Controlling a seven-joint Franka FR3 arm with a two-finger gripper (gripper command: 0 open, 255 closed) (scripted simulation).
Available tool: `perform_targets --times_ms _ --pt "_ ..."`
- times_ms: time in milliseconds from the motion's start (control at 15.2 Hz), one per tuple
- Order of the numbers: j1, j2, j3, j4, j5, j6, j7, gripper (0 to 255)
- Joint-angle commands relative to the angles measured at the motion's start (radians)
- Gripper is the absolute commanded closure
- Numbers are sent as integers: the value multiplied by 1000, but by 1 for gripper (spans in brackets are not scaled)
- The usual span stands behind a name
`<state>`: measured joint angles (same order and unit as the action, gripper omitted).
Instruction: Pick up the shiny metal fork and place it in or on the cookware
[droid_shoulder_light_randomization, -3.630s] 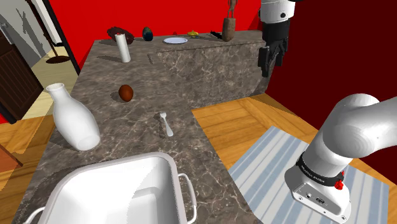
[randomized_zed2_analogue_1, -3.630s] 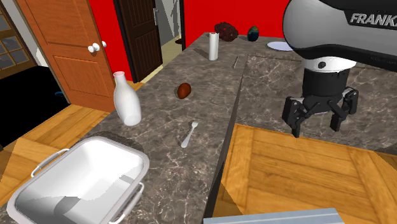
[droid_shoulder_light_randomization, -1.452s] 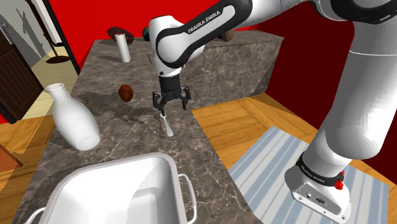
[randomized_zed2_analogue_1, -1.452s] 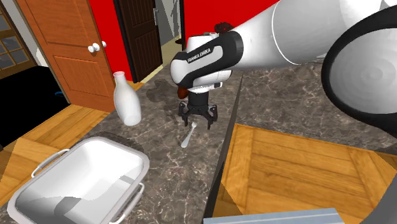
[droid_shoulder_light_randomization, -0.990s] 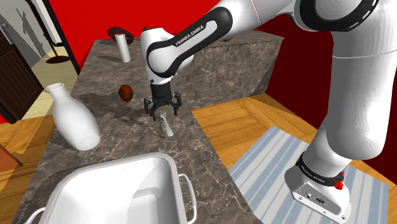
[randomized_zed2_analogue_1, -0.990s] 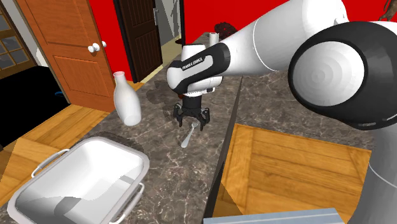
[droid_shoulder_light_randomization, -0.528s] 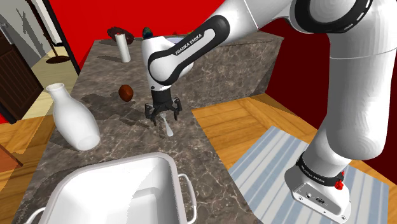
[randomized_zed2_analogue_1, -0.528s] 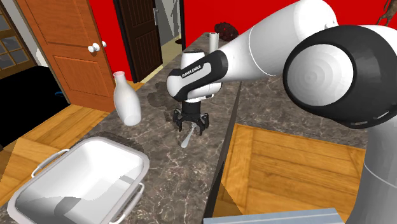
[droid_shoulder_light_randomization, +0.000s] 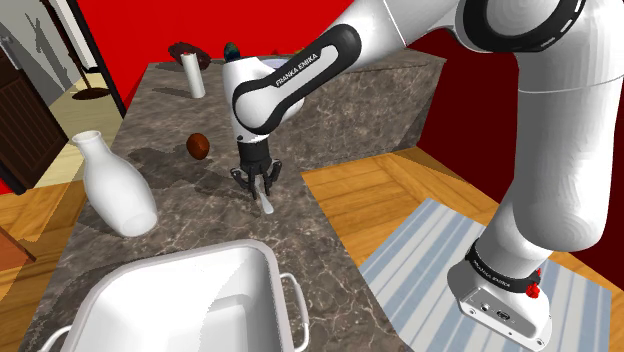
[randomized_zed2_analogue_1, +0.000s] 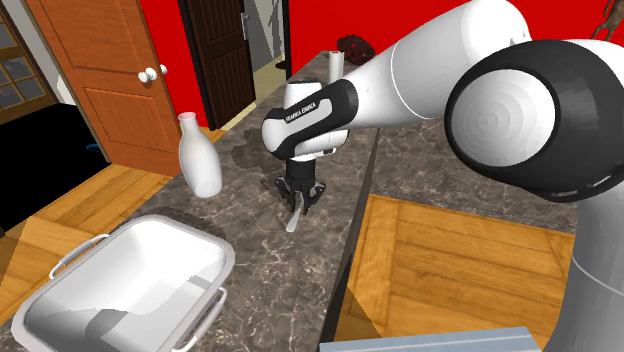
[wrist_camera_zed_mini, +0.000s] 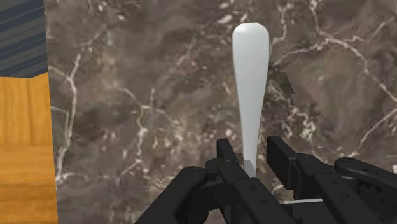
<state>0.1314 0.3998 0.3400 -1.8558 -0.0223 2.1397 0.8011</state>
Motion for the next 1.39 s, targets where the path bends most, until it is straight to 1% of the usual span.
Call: perform_targets --times_ms 0,330,1320 --pt "0 0 0 0 0 0 0 255" --pt "0 0 0 0 0 0 0 255" --pt "-12 -93 14 82 30 -171 -6 255"
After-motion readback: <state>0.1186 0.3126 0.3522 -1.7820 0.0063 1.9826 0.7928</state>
